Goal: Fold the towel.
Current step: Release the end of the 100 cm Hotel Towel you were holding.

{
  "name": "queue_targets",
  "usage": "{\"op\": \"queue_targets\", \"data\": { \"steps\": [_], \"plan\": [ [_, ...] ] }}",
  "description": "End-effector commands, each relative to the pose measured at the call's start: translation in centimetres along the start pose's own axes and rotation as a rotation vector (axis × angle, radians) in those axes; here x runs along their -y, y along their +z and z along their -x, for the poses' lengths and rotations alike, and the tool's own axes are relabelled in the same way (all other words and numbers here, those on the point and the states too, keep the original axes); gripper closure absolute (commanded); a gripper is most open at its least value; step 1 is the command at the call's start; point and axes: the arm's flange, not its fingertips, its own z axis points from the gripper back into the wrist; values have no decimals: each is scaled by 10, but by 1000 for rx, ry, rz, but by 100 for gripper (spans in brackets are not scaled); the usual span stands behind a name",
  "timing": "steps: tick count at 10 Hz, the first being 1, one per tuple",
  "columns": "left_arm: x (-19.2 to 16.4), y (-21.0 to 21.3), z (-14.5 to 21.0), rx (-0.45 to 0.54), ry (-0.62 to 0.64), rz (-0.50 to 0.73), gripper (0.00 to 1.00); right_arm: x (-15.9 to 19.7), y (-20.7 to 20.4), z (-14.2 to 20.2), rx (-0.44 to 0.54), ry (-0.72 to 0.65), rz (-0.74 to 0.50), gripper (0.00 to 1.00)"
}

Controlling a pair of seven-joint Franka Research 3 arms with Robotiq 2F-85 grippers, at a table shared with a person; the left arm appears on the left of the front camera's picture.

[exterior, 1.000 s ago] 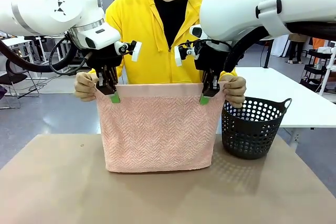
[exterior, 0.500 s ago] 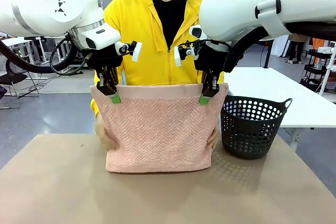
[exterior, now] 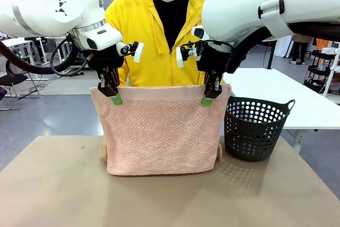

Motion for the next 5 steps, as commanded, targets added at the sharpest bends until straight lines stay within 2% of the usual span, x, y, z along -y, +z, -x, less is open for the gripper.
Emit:
{"op": "queue_targets", "data": {
  "steps": [1, 5],
  "plan": [
    [0, 1, 1, -7, -2, -6, 100, 0, 1, 1, -2, 5, 3, 100],
    [0, 1, 1, -7, -2, -6, 100, 0, 1, 1, -2, 5, 3, 100]
  ]
}}
